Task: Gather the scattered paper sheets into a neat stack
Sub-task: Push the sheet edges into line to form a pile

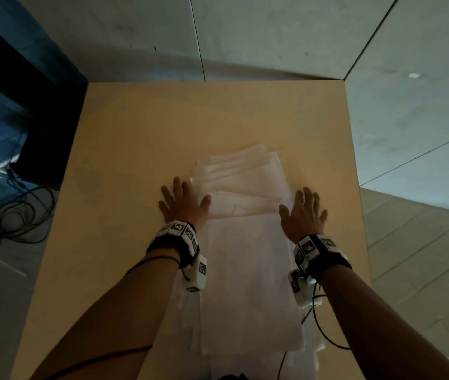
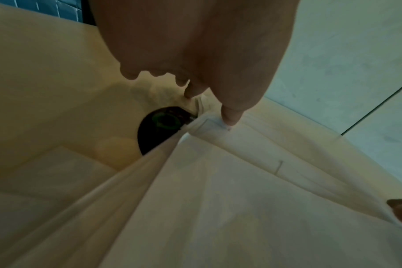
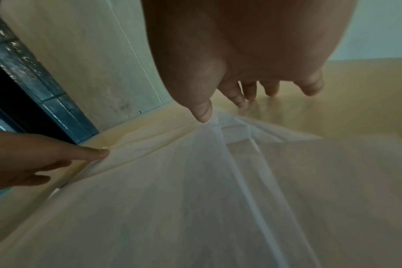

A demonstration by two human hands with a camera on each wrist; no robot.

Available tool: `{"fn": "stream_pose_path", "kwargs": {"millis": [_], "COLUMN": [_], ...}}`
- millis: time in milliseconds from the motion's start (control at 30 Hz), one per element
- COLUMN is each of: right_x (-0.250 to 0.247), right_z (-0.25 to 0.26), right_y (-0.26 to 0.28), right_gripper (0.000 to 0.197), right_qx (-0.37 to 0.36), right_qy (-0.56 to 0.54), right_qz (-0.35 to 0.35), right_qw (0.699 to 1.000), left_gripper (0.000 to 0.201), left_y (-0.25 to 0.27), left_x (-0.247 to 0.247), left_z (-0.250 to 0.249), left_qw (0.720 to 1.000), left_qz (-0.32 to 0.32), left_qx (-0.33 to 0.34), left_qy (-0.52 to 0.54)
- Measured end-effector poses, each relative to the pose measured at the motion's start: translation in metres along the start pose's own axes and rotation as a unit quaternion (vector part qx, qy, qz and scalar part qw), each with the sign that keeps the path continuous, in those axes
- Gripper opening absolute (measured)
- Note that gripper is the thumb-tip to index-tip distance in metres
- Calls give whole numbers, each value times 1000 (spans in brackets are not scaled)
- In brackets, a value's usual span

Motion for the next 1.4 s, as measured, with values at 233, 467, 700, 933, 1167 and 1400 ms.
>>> {"fn": "stream_pose_path", "kwargs": {"millis": [233,467,700,933,1167,1400], "right_x": [6,5,1,-13,-22,11], "right_z": [9,-2,13,8,-21,-86], "right_y": [2,-3,-1,-18,2,90], "right_gripper": [55,65,49,48,54,54], "right_qx": [-26,-2,-14,20,76,76], "right_qy": [-17,-8,-34,-60,-110,-88], "right_qz": [-26,-35,-61,-15,-26,12], "right_qw": [999,999,997,998,991,993], "left_gripper": [75,78,77,84,73,84], "left_y": [1,-9,-9,-24,0,116], "left_x": [14,4,5,-20,-25,48], "left_z": [-35,-20,-53,-34,1,50], "left_qw": [999,999,994,993,988,993], "left_qz": [-12,-25,-41,-44,-76,-23], "left_qx": [32,14,63,4,-23,-87], "left_qy": [22,20,82,108,131,82]}}
Point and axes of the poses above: each hand's wrist, its own y-axis away from the middle knuckle, its own x-axis out of the palm, z = x × y, the point moved 1 cm from there along -y, towards the middle knuckle, and after that the axes turned 9 degrees about x, right-handed, at the moved point
